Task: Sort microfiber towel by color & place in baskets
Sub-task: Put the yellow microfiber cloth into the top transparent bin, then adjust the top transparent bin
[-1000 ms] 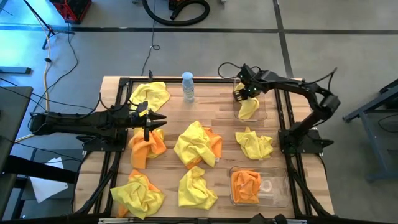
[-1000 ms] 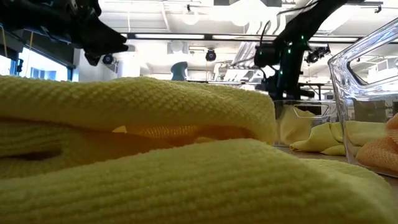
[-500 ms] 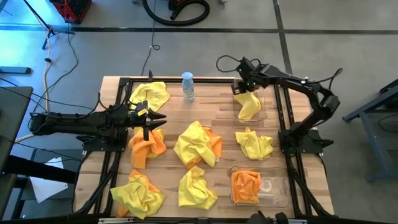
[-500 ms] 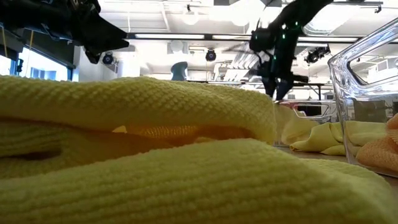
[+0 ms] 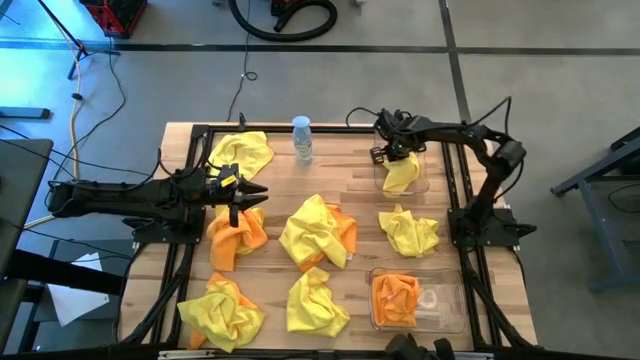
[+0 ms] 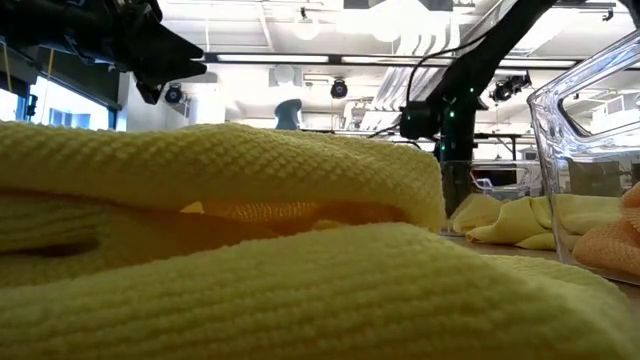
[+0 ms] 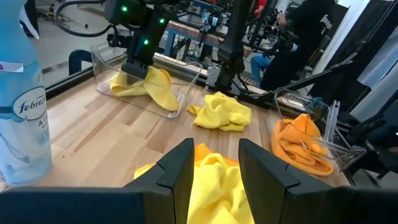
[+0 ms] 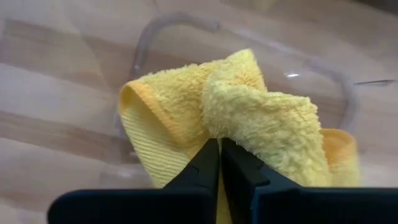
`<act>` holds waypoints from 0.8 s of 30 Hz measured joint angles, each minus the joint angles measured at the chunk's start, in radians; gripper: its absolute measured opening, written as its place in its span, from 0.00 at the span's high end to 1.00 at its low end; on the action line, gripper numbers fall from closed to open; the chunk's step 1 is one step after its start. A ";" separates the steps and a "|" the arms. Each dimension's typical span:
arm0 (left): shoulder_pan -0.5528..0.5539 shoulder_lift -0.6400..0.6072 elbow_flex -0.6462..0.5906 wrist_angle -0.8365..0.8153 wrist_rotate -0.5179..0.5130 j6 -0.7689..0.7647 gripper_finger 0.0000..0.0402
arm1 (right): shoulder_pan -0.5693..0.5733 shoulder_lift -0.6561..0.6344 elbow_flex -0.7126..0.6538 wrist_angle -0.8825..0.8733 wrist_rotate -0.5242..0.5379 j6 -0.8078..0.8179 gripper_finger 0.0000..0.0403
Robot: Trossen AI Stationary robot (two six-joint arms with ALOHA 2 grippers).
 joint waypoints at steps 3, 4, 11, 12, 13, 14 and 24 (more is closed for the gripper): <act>0.000 0.000 0.000 0.000 0.000 0.000 0.71 | 0.000 0.011 0.000 -0.003 -0.008 -0.017 0.96; 0.000 0.000 0.000 0.000 0.000 0.000 0.71 | 0.000 0.010 0.002 -0.008 -0.006 -0.023 0.96; 0.000 -0.008 0.000 0.001 0.000 0.001 0.71 | 0.000 -0.091 0.007 -0.064 -0.008 -0.041 0.96; 0.000 -0.012 0.000 0.000 0.000 0.000 0.71 | 0.000 -0.114 0.007 -0.077 -0.004 -0.044 0.96; 0.000 -0.017 0.000 0.000 0.000 0.001 0.71 | 0.001 -0.139 0.007 -0.096 -0.002 -0.044 0.96; 0.000 -0.021 0.000 0.000 0.000 0.001 0.71 | 0.001 -0.163 0.007 -0.112 -0.002 -0.044 0.96; 0.000 -0.031 0.000 -0.001 0.000 0.001 0.71 | 0.071 -0.329 0.008 -0.198 0.015 -0.023 0.96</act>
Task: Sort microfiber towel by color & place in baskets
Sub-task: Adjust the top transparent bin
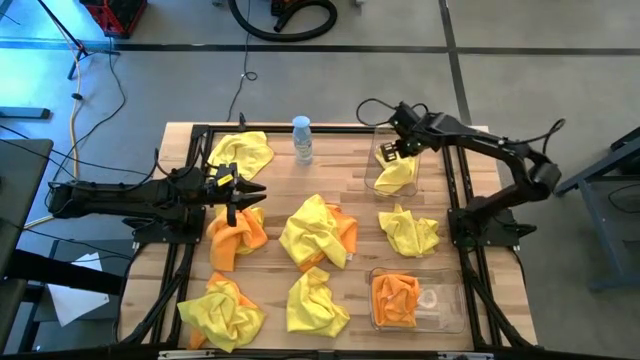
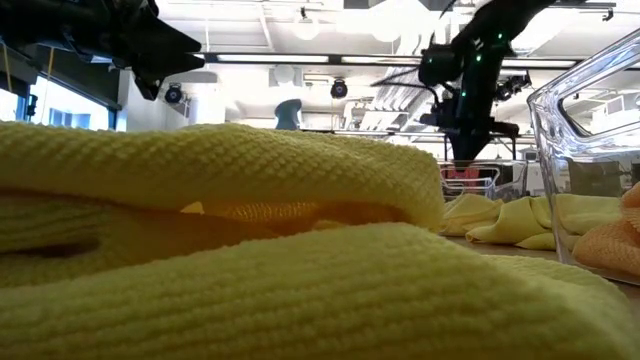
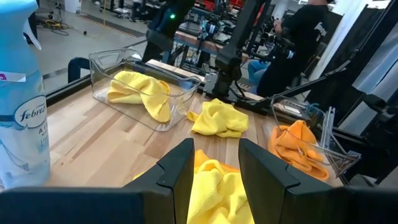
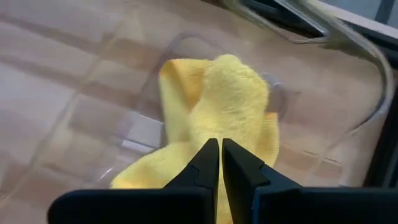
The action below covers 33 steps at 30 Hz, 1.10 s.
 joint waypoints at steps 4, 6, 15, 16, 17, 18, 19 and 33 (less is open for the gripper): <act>0.000 0.000 0.000 0.000 0.000 0.000 0.71 | 0.057 0.015 0.000 -0.062 -0.001 0.010 0.96; 0.000 0.000 0.000 0.000 0.000 0.000 0.71 | 0.068 0.036 0.000 -0.098 0.003 0.024 0.96; 0.000 0.000 0.000 0.000 0.000 -0.001 0.71 | 0.025 0.136 0.000 -0.245 0.141 0.029 0.96; 0.000 0.000 0.000 0.000 0.000 -0.001 0.71 | 0.015 0.143 0.000 -0.249 0.155 0.028 0.96; 0.000 0.000 0.000 0.000 0.000 -0.001 0.71 | 0.007 0.149 0.000 -0.252 0.167 0.025 0.96; 0.000 0.000 0.000 0.000 0.000 -0.001 0.71 | -0.002 0.154 0.000 -0.255 0.181 0.023 0.96; 0.000 0.000 0.000 0.000 0.000 -0.001 0.71 | -0.013 0.158 0.000 -0.255 0.200 0.022 0.96; 0.000 0.000 0.000 -0.005 0.000 -0.001 0.71 | -0.105 0.158 0.000 -0.273 0.242 -0.043 0.96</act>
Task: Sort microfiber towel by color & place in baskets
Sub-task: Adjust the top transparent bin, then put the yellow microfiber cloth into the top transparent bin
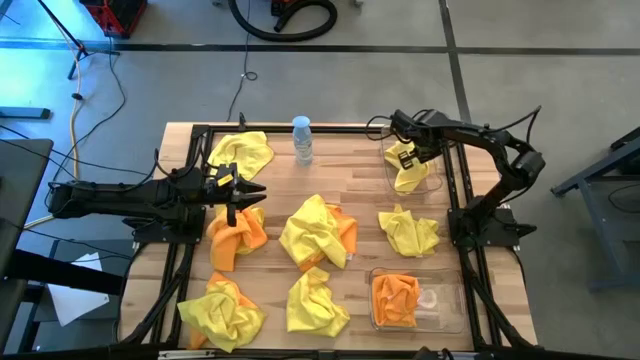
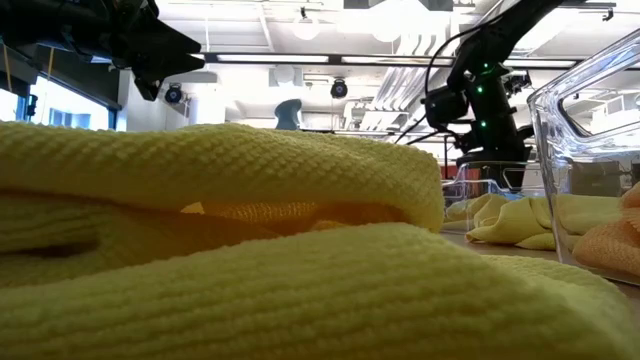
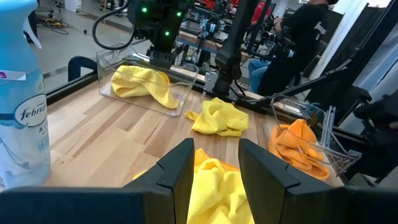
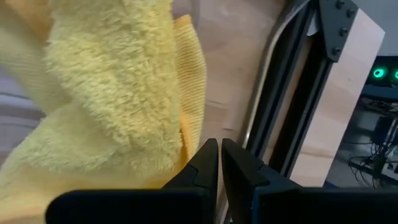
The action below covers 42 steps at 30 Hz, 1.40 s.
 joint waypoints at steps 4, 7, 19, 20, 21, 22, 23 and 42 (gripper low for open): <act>0.000 0.000 0.000 -0.002 0.000 0.000 0.71 | 0.016 -0.043 0.000 0.002 -0.031 -0.004 0.96; 0.000 0.000 0.000 -0.002 0.000 0.000 0.71 | 0.036 -0.110 0.000 0.003 -0.055 -0.003 0.96; 0.000 0.000 0.000 -0.003 0.000 0.000 0.71 | 0.326 -0.435 0.000 -0.088 -0.127 0.214 0.96; 0.000 0.000 0.000 -0.003 0.000 0.000 0.71 | 0.370 -0.449 0.000 -0.099 -0.126 0.254 0.96; 0.000 0.000 0.000 -0.003 0.000 0.000 0.71 | 0.417 -0.460 0.000 -0.106 -0.120 0.292 0.96; 0.000 0.000 0.000 -0.003 0.000 0.000 0.71 | 0.464 -0.466 0.000 -0.115 -0.115 0.325 0.96; 0.000 0.000 0.000 -0.003 0.000 0.000 0.71 | 0.509 -0.468 0.000 -0.121 -0.108 0.356 0.96; 0.000 0.000 0.000 -0.003 0.001 -0.001 0.71 | 1.003 -0.395 0.000 0.399 0.074 0.237 0.96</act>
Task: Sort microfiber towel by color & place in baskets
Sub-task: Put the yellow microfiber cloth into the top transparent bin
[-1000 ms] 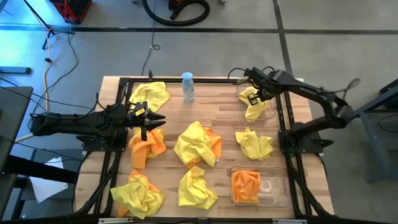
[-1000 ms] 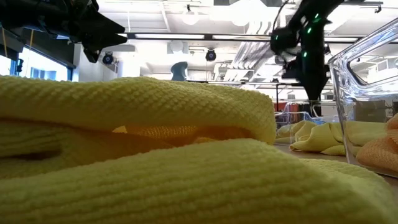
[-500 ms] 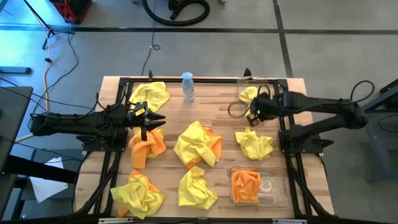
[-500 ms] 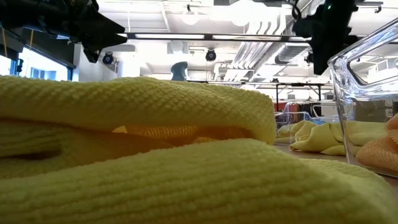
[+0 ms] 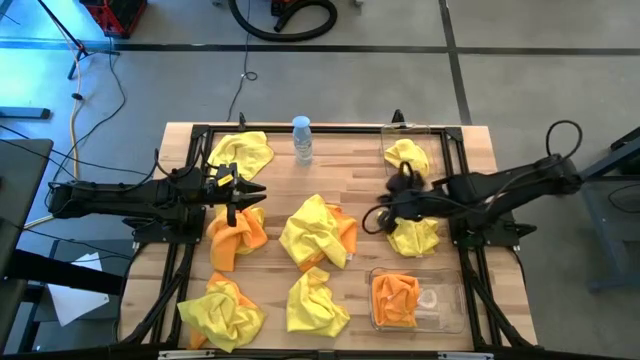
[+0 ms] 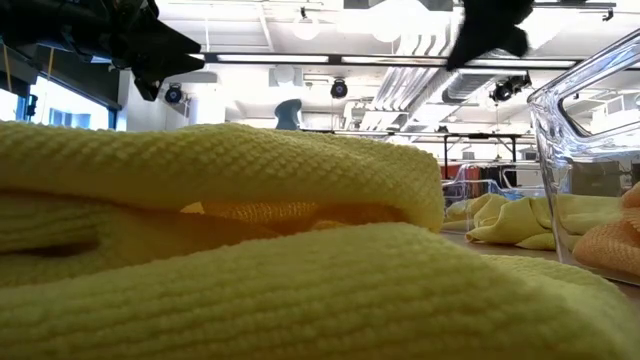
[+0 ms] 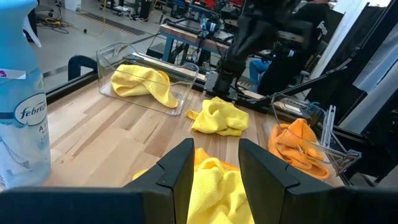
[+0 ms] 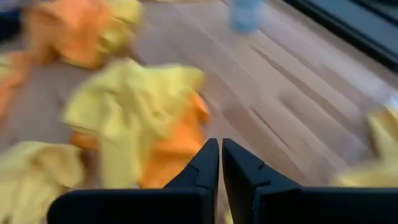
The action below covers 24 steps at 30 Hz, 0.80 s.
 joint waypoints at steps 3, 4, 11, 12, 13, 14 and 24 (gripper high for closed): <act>0.000 0.001 0.000 0.000 0.000 0.000 0.71 | -0.018 0.070 0.000 0.152 -0.066 -0.122 0.93; 0.000 0.001 0.000 -0.001 0.000 0.000 0.71 | -0.025 0.097 0.000 0.198 -0.098 -0.157 0.91; 0.000 0.001 0.000 -0.012 0.000 0.050 0.71 | -0.082 0.311 0.061 0.357 -0.249 -0.354 0.72; 0.000 0.001 0.000 -0.015 0.000 0.070 0.71 | -0.091 0.341 0.086 0.349 -0.250 -0.367 0.69; 0.000 0.001 0.000 -0.018 0.000 0.088 0.71 | -0.100 0.373 0.114 0.335 -0.249 -0.381 0.67; 0.000 0.001 0.000 -0.022 0.000 0.102 0.71 | -0.109 0.407 0.144 0.321 -0.249 -0.399 0.64; 0.000 0.001 0.000 -0.031 0.000 0.142 0.71 | -0.155 0.734 0.468 0.109 -0.300 -0.516 0.56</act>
